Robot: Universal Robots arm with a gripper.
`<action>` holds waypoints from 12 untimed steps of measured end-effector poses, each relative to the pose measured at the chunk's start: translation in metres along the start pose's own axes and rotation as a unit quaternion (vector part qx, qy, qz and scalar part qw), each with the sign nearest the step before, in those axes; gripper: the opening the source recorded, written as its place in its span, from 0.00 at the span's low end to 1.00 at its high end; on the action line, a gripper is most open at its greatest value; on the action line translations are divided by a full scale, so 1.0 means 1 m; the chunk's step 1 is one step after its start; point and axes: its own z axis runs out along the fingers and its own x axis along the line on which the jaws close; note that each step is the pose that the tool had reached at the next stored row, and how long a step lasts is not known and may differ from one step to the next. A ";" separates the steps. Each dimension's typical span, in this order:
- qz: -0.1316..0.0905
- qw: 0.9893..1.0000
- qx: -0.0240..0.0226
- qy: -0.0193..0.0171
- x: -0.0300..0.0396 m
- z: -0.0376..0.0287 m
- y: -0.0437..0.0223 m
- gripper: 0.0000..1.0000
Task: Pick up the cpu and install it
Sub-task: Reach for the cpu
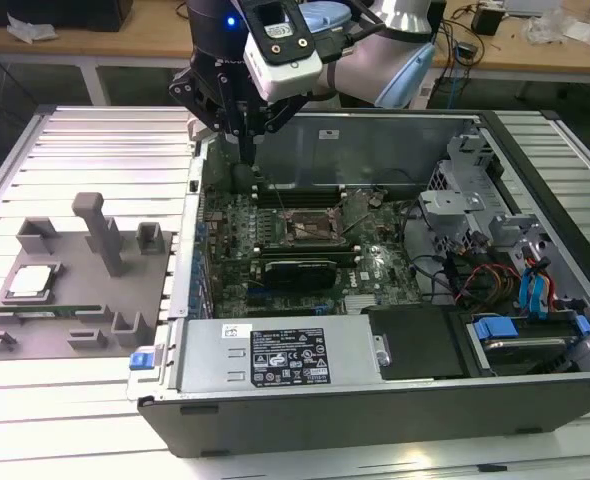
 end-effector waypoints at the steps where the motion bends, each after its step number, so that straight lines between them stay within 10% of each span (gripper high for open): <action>1: 0.000 1.000 0.000 0.000 0.0000 0.0000 0.0000 0.11; 12: 0.000 1.000 0.000 0.000 0.0261 -0.0006 -0.0020 0.11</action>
